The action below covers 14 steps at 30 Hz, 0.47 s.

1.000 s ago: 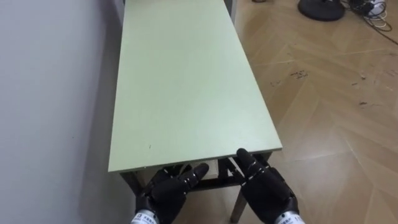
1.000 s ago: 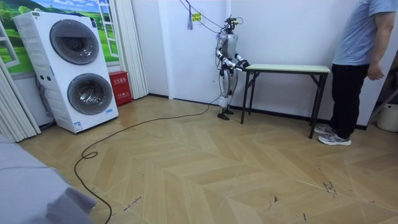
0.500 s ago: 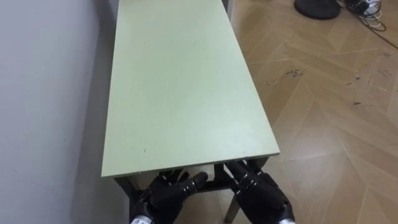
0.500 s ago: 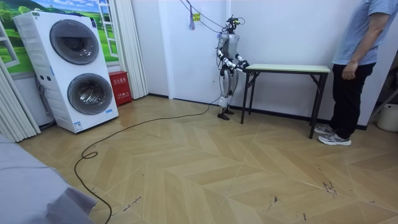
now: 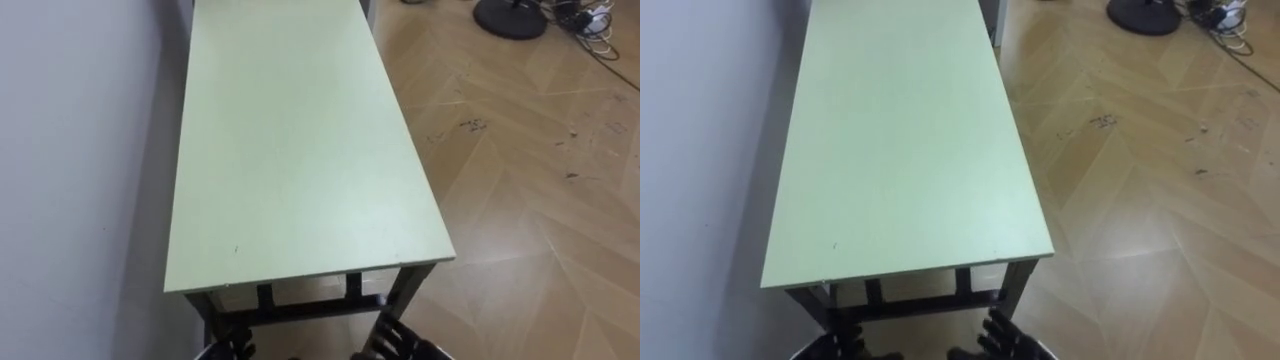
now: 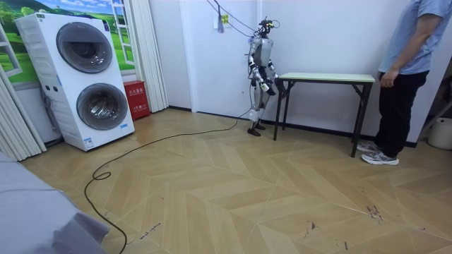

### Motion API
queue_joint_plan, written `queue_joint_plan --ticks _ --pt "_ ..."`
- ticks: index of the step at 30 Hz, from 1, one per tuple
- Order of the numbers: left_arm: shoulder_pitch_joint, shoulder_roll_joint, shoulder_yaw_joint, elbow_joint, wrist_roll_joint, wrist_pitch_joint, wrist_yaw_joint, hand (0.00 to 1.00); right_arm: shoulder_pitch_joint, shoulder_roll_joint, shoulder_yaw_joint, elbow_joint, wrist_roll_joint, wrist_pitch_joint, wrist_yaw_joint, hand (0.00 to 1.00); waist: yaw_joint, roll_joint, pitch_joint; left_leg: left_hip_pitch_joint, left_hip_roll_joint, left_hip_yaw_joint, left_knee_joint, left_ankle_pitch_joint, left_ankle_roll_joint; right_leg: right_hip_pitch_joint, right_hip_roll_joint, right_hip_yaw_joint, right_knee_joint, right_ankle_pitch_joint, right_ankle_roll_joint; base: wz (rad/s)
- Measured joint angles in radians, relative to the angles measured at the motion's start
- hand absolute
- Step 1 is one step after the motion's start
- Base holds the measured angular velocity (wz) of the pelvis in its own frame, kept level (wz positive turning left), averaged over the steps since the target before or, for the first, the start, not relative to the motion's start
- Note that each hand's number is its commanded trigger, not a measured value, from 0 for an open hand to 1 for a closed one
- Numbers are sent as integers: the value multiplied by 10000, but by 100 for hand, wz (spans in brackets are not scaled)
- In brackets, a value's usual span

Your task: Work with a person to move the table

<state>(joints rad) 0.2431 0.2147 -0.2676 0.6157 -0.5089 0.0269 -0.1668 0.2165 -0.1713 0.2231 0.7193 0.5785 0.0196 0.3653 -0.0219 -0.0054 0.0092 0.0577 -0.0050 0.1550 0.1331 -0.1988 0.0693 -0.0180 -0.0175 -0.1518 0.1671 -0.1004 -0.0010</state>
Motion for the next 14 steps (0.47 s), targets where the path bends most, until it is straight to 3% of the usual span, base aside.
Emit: queue_joint_plan --ticks 2,8,10,14 --pt "5 -16 48 336 218 -78 58 0 11 -6 -134 242 -147 -77 -276 0 2 0 1 35 1 -1 -2 0 0 37 1 -5 -2 0 0 0" --pt "-143 -183 447 1696 2207 -435 733 0 -346 -12 -164 2168 -398 -409 -1345 0 17 -65 -24 57 -1 -36 -3 -1 -2 71 6 -37 -23 0 0 0" --pt "-226 -520 1089 2406 2787 -680 1132 0 -438 58 -448 3138 -533 -492 -1669 0 6 -85 -36 72 -7 -61 -34 -13 -17 144 1 -144 -132 0 0 4" --pt "-282 -751 1496 3216 3761 -809 2098 0 -457 179 -740 3840 -804 -554 -2053 0 6 -100 -38 119 0 -83 -21 -43 -48 195 40 -133 -189 -10 -16 -6"
